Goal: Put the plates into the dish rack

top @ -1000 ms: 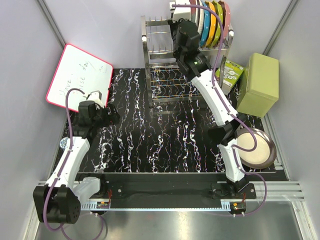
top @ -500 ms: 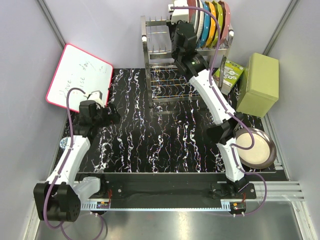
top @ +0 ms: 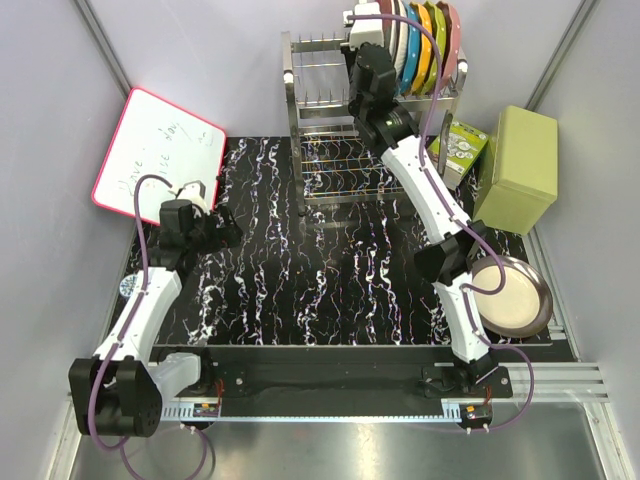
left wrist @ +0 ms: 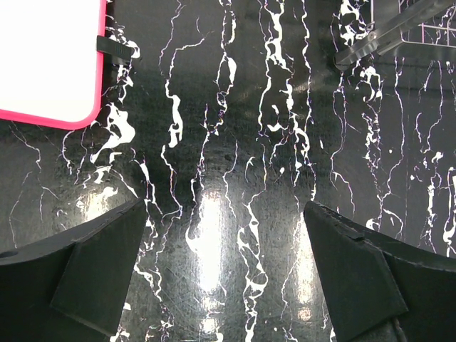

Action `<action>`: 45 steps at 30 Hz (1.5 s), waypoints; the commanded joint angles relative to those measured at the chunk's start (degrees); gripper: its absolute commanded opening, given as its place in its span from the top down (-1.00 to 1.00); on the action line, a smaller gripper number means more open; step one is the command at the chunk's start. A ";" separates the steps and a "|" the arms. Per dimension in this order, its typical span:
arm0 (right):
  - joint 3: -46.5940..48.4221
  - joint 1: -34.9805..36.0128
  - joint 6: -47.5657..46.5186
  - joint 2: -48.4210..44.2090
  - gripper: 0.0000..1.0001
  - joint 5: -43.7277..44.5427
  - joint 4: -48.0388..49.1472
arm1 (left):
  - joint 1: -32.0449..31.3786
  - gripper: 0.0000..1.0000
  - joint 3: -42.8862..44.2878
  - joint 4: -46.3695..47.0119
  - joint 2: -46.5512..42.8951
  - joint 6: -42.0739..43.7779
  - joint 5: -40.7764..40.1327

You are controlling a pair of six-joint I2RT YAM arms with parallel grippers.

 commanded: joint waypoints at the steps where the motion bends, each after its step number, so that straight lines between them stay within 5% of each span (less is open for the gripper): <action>1: -0.71 -0.04 0.13 -3.05 1.00 -2.15 9.04 | 0.46 -0.98 -0.22 3.58 0.46 -0.71 1.57; 13: -1.43 -0.21 1.98 -2.88 1.00 -1.62 7.37 | 0.64 -0.98 -0.48 3.75 0.73 -0.97 1.83; 14: -1.43 -0.21 1.89 -2.88 0.91 -1.01 7.29 | 0.64 -0.98 -0.48 3.75 0.81 -1.06 1.92; 16: -1.16 -0.12 1.80 -3.22 0.13 -0.65 7.46 | 0.64 -0.98 -0.48 3.75 0.82 -1.15 2.09; 18: -0.90 -0.12 1.45 -3.84 -0.20 -1.27 7.37 | 0.64 -0.98 -0.48 3.75 0.82 -1.15 2.09; 28: -6.69 2.33 -3.03 -13.84 -0.35 -1.45 7.37 | 0.64 -0.98 6.87 -1.67 4.06 4.36 -0.01; 31: -10.64 2.34 -3.47 -19.12 -0.35 2.32 5.80 | 1.51 -0.98 14.88 -9.30 9.24 3.25 -12.12; 36: -33.95 2.34 -5.75 -37.09 -0.36 6.03 5.35 | 3.28 -0.98 24.02 -13.03 15.67 1.40 -16.20; 40: -58.07 2.34 -8.13 -54.61 -0.51 2.34 -0.52 | 2.05 -0.98 23.87 -13.39 15.06 0.43 -3.74; 45: -83.93 1.55 -10.85 -75.86 -0.69 3.12 -11.06 | -9.53 -0.98 17.38 -10.32 11.90 6.66 6.31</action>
